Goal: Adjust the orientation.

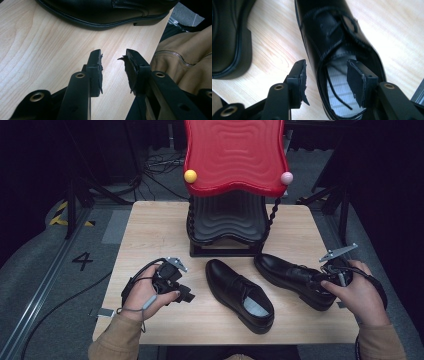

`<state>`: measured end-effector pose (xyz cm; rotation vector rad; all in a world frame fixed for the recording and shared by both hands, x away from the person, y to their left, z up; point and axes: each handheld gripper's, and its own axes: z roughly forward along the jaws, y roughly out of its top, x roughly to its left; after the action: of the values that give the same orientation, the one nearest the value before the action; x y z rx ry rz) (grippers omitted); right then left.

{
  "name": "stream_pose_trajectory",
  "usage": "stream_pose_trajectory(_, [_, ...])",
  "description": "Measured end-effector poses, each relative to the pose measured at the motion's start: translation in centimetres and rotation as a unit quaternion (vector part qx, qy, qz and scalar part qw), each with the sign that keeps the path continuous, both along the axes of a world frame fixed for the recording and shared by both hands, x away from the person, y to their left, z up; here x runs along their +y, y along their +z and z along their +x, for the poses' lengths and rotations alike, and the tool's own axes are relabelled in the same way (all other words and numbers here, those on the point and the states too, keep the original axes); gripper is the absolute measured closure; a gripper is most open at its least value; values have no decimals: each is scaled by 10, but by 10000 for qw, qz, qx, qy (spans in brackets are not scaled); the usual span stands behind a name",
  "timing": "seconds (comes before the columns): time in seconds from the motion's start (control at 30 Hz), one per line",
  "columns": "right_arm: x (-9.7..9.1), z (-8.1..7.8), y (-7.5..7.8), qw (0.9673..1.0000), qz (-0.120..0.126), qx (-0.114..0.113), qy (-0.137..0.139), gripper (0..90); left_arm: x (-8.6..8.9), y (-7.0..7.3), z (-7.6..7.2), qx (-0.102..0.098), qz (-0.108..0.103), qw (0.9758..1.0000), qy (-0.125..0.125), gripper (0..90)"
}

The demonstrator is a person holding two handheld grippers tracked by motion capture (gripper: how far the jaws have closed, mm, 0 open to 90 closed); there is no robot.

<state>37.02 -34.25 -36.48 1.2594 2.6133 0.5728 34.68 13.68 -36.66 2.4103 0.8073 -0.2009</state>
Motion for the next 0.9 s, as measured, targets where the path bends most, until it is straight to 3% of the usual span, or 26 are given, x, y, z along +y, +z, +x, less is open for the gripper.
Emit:
stream_pose_trajectory(0.17, [3, 7, -13, 9996, -82, 148, 204, 520, 1, -1, 1, 20, -7, 10000, -7, 664])
stream_pose_trajectory(0.37, [12, 13, -24, 9986, -99, 321, 420, 709, 1, 0, 0, -3, 9, 10000, 2, 665])
stream_pose_trajectory(0.53, [12, 11, -19, 9979, -145, 224, 597, 813, 1, -1, 0, 9, 12, 10000, -1, 667])
stream_pose_trajectory(0.63, [15, 9, -15, 9976, 44, 156, 674, 836, 1, -1, 1, 4, 4, 10000, 2, 668])
stream_pose_trajectory(0.9, [27, -7, 7, 9963, 184, 4, 834, 854, 1, -1, 1, 7, 21, 10000, -9, 677])
